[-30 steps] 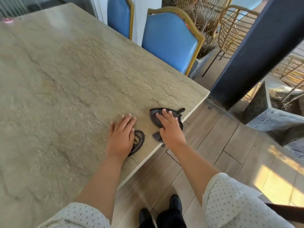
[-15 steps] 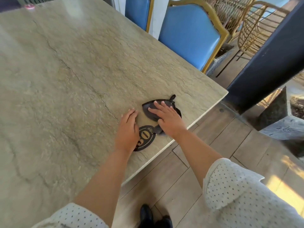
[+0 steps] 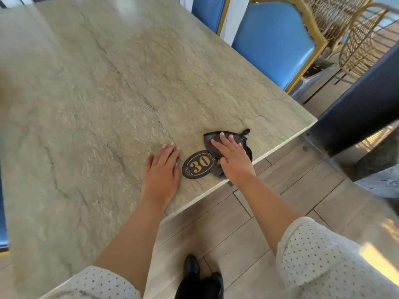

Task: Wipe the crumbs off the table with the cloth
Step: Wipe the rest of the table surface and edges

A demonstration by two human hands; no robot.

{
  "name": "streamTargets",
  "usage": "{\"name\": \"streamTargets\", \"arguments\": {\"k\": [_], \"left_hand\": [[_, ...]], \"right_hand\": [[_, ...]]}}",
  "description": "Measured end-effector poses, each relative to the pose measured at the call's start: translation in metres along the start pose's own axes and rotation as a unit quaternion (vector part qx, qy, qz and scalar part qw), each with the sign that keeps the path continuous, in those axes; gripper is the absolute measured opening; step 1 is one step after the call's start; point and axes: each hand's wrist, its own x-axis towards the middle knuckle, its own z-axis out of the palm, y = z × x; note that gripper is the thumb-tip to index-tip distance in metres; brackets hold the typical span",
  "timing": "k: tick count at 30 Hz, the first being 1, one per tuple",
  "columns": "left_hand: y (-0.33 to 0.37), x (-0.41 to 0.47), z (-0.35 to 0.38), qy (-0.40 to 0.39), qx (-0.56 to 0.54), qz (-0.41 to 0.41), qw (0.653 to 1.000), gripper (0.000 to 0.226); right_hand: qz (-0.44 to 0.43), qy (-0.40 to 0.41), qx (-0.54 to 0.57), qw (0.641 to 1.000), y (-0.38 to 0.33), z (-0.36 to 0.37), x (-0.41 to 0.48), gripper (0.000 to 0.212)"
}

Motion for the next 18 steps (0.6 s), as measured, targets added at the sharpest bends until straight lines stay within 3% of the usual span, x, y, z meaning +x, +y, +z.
{"name": "streamTargets", "arguments": {"k": [6,9,12,14,16,18], "left_hand": [[0.0,0.0,0.001,0.008,-0.016,-0.004,1.0,0.049],[0.002,-0.001,0.001,0.001,-0.022,-0.009,1.0,0.05],[-0.001,0.002,0.0,-0.003,-0.049,-0.008,0.999,0.048],[-0.003,0.006,-0.004,0.004,-0.085,-0.015,0.996,0.043],[-0.006,0.009,-0.012,0.006,-0.124,-0.022,0.992,0.041],[-0.006,0.01,-0.021,0.013,-0.145,-0.029,0.989,0.04]], "right_hand": [[-0.009,0.032,0.118,0.992,-0.013,0.009,-0.059,0.057],[-0.015,0.028,0.207,0.978,-0.027,0.002,-0.085,0.045],[0.024,-0.031,0.3,0.953,-0.046,-0.009,-0.083,0.039],[0.042,-0.005,0.351,0.935,-0.051,-0.019,-0.067,0.039],[0.018,0.067,0.319,0.945,-0.048,-0.026,-0.046,0.043],[0.0,0.12,0.216,0.969,-0.038,-0.026,-0.024,0.048]]}}
